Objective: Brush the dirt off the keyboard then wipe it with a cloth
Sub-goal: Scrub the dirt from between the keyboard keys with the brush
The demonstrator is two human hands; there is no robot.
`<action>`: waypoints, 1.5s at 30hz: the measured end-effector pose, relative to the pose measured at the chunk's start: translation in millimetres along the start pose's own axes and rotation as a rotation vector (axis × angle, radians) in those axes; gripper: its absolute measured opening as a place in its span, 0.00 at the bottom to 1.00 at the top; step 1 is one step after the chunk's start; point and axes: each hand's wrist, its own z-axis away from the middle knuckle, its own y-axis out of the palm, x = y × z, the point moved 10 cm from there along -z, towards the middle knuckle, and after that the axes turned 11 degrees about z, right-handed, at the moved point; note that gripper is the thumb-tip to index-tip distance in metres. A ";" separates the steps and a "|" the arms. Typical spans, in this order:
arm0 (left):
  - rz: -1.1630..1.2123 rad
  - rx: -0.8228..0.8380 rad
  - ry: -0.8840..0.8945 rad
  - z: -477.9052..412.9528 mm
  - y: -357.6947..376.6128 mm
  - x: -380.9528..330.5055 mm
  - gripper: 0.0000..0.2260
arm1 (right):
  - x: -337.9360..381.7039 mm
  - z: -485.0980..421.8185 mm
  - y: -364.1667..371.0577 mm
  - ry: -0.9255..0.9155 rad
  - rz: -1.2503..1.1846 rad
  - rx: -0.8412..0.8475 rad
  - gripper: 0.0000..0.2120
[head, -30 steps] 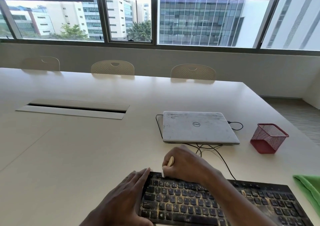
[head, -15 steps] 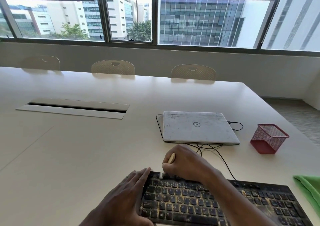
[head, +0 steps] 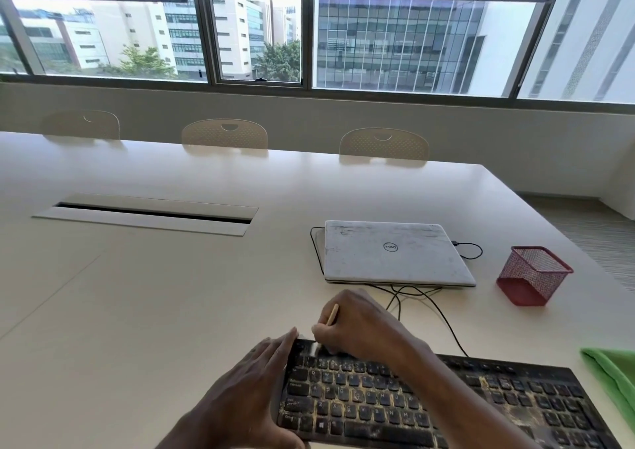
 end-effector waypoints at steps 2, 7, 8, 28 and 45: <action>0.000 0.006 -0.003 -0.4 1.8 0.5 0.65 | -0.3 -1.2 -8.5 0.010 0.007 -0.060 0.16; 0.005 -0.006 0.011 -0.3 -2.1 -3.2 0.65 | 5.0 -1.3 -14.0 0.025 -0.058 -0.158 0.15; 0.006 -0.005 0.019 -0.4 -2.8 -4.5 0.65 | 5.8 -1.0 -7.9 0.019 -0.049 -0.114 0.16; 0.034 0.008 -0.018 -1.6 -1.4 0.5 0.68 | 9.9 -4.1 -8.1 -0.006 -0.004 -0.145 0.18; 0.043 -0.004 -0.004 -0.7 -2.2 -2.0 0.69 | 14.7 -8.6 2.9 -0.038 0.011 -0.016 0.18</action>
